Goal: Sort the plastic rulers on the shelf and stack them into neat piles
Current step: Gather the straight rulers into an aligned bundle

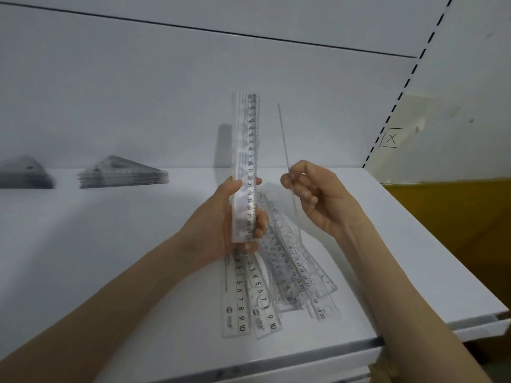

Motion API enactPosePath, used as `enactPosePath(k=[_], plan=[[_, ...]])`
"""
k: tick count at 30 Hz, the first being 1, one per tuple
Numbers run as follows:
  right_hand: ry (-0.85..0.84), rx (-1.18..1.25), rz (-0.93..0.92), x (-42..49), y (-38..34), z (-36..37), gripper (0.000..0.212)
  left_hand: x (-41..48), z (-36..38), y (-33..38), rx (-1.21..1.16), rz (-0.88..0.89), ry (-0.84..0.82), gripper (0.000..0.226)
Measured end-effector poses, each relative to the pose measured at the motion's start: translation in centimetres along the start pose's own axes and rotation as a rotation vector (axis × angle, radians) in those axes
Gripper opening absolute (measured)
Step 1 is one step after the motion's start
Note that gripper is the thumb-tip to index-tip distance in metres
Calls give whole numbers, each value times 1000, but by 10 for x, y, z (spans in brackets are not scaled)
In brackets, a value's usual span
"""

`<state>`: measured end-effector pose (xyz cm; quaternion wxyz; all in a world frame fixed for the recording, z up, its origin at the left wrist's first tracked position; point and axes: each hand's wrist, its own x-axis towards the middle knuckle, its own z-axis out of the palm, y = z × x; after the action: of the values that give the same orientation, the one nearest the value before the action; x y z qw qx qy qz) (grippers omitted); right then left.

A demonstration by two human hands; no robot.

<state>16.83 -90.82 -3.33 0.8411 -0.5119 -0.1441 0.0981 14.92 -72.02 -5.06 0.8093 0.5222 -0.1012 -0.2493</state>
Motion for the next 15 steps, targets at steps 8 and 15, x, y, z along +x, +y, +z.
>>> enactPosePath(k=[8, 15], plan=[[167, -266, -175, 4, 7, 20, 31, 0, 3, -5, 29, -102, -78, 48], [164, -571, -287, 2, 12, 24, 16, -1, 3, -3, 62, -117, -71, 51]])
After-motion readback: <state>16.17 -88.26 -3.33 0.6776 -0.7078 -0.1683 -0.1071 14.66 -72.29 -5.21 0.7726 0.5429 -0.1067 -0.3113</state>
